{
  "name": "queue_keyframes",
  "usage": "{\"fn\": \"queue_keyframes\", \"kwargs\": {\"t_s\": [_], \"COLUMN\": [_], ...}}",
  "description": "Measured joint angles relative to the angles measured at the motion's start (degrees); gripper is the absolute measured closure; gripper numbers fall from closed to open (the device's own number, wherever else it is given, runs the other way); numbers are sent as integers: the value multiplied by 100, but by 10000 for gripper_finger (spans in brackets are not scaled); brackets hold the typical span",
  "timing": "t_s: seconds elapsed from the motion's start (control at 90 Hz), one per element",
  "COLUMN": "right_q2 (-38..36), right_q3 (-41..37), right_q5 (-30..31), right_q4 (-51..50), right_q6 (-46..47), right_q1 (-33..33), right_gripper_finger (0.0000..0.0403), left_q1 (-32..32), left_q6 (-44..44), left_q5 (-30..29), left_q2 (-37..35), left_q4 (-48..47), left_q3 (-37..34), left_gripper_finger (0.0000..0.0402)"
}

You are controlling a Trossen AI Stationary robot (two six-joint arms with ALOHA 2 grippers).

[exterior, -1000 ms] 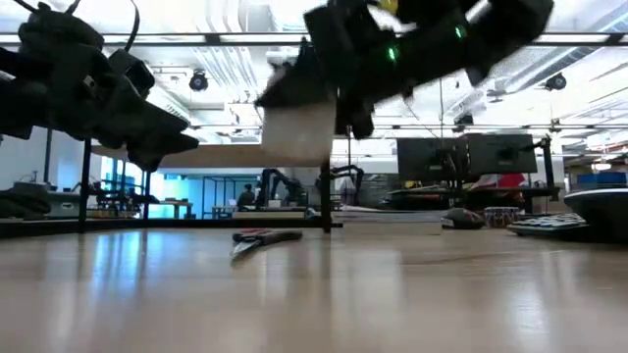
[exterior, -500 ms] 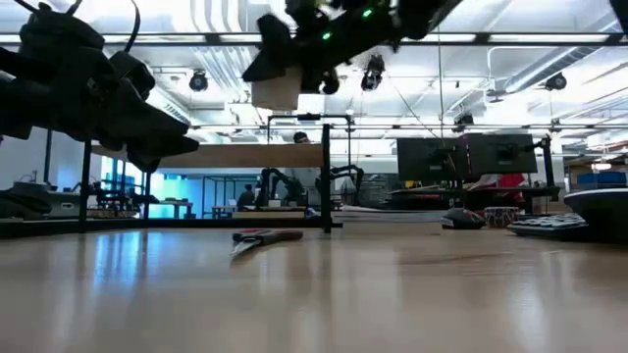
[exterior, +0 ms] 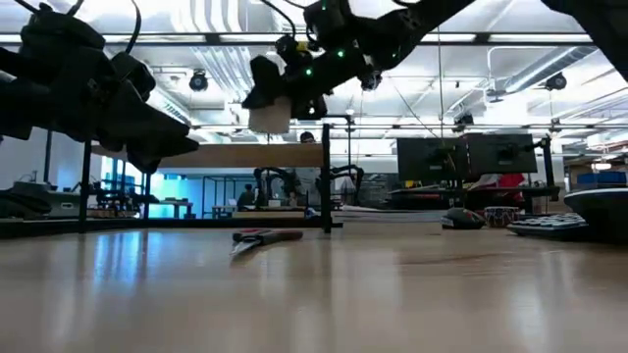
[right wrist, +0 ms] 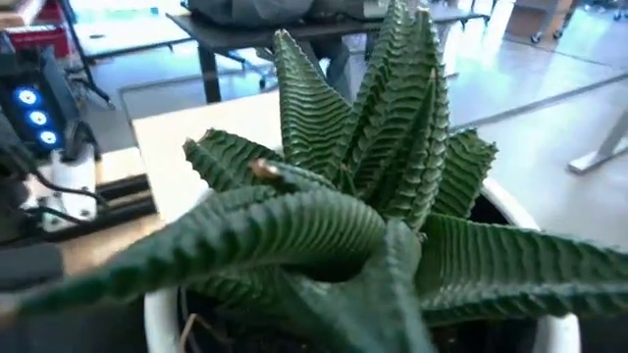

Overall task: Stock shelves
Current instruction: Put the flower pot on the shelf

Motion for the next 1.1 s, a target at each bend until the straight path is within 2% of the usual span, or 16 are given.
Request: {"fn": "queue_keyframes", "kwargs": {"t_s": [0.556, 0.733, 1.1], "right_q2": [259, 374, 290], "right_q3": [-2, 5, -7], "right_q5": [72, 52, 54], "right_q4": [118, 279, 330], "right_q6": [-147, -210, -477], "right_q1": [-248, -261, -243], "right_gripper_finger": [61, 63, 38], "left_q1": [-1, -1, -1], "left_q6": [-156, -103, 2], "left_q5": [52, 57, 50], "left_q2": [2, 2, -18], "left_q4": [5, 5, 60], "left_q3": [0, 0, 0], "left_gripper_finger": [260, 255, 238]}}
